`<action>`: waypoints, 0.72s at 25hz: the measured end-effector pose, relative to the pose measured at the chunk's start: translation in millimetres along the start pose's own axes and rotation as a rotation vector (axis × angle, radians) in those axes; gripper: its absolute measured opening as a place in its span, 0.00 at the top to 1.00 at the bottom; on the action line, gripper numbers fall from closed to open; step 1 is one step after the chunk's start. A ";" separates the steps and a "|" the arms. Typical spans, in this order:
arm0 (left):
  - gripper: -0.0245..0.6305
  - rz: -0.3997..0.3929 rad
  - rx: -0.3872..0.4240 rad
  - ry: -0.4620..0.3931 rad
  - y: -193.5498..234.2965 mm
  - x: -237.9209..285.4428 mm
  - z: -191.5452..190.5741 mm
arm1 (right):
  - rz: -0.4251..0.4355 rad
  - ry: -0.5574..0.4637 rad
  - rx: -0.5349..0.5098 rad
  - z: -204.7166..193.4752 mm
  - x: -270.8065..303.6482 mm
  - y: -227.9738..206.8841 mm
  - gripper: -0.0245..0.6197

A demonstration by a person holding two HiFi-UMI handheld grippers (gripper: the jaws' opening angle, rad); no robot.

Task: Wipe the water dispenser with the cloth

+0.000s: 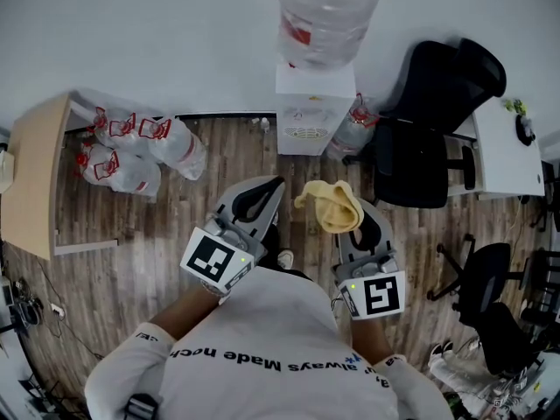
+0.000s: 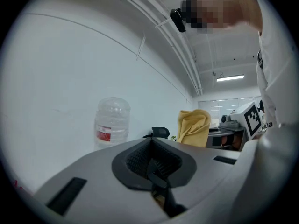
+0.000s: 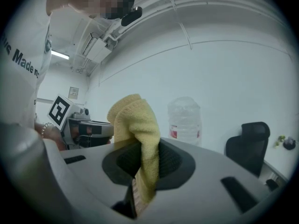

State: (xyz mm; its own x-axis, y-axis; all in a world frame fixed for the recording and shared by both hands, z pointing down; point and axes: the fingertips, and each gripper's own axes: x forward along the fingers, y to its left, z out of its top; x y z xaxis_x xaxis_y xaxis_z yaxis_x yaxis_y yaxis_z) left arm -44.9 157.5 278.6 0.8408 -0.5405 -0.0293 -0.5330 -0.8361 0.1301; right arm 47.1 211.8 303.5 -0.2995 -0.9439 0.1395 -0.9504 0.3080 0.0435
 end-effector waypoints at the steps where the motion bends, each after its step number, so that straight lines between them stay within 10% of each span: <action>1: 0.94 0.003 -0.002 -0.001 6.6 3.7 0.8 | 0.005 0.001 -0.001 1.5 7.8 -1.6 0.86; 18: 0.94 0.036 -0.036 -0.011 138.0 58.1 15.0 | 0.061 0.030 -0.033 23.1 153.8 -19.0 0.86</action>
State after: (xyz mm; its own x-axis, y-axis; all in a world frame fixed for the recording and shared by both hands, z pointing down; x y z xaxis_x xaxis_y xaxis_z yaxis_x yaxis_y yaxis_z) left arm -71.0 9.2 280.0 0.8196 -0.5718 -0.0351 -0.5593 -0.8119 0.1673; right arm 17.2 58.0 301.3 -0.3532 -0.9196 0.1721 -0.9272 0.3686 0.0662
